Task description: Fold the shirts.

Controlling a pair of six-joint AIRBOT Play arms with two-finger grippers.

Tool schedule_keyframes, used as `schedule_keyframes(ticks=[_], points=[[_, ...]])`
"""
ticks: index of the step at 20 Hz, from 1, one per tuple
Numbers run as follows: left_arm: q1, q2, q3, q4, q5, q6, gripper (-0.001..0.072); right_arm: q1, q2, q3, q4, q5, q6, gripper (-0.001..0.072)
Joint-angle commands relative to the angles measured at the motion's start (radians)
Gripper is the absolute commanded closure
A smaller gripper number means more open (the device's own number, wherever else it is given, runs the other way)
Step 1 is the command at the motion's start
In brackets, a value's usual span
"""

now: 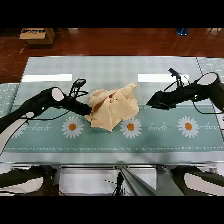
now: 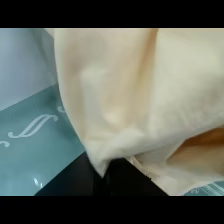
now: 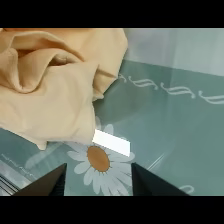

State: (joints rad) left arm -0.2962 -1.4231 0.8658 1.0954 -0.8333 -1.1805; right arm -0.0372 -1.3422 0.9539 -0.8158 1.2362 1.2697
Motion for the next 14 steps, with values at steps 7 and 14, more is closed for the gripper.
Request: schedule_keyframes(ticks=[7,14], points=[[0.004,0.067,0.0,0.0,-0.038,-0.002,0.0683,0.259,-0.042,-0.115,0.042,-0.369,0.014,0.0226],[0.029,0.151,0.043,0.0,-0.041,-0.009,0.0684,0.201,0.037,-0.084,0.109,-0.268,-0.065,0.0684]])
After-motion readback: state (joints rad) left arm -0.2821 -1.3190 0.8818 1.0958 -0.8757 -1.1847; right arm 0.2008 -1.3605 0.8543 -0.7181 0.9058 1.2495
